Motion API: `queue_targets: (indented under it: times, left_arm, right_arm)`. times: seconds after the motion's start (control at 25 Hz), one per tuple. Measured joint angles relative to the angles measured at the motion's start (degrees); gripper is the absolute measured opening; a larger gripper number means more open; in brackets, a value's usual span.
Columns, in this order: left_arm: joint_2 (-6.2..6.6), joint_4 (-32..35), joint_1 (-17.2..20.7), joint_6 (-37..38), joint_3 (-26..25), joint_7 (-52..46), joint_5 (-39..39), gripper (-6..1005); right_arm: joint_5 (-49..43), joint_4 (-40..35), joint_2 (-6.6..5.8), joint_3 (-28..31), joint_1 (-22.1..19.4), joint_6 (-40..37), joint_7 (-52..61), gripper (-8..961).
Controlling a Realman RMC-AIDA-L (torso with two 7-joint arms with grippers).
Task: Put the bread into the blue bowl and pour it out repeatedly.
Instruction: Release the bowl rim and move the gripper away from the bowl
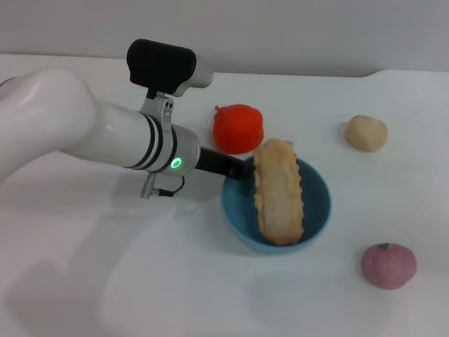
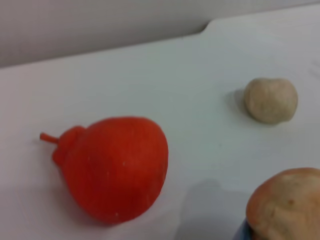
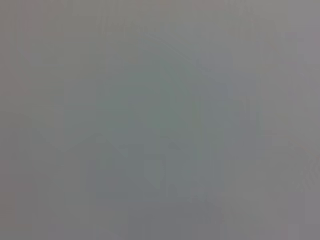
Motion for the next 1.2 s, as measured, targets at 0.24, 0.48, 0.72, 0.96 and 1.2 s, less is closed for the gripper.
queue_targets:
  times: [0.24,0.48,0.72,0.96,1.2]
  left_arm:
    - [-0.07,-0.7,0.2,-0.4,0.1,0.0,0.0,129]
    - [0.22,0.7,0.7,-0.3,-0.6,0.1,0.0,312]
    - [0.48,3.2,2.0,2.0,-4.3,0.7,0.0,467]
    - [0.25,6.3,6.5,1.9,-11.4,3.8,-1.2,602]
    - [0.13,10.6,13.3,-5.5,-11.4,12.0,-9.5,835]
  right_arm:
    - [0.0,0.6,0.02,0.0,0.1,-0.3,0.0,310]
    - [0.0,0.6,0.07,-0.2,-0.3,-0.8,0.0,309]
    - [0.0,0.7,0.06,0.1,-0.8,-1.8,0.0,309]
    - [0.0,0.9,0.03,0.0,-0.9,-1.4,0.0,309]
    - [0.0,4.2,-0.13,3.7,0.3,-1.1,0.5,309]
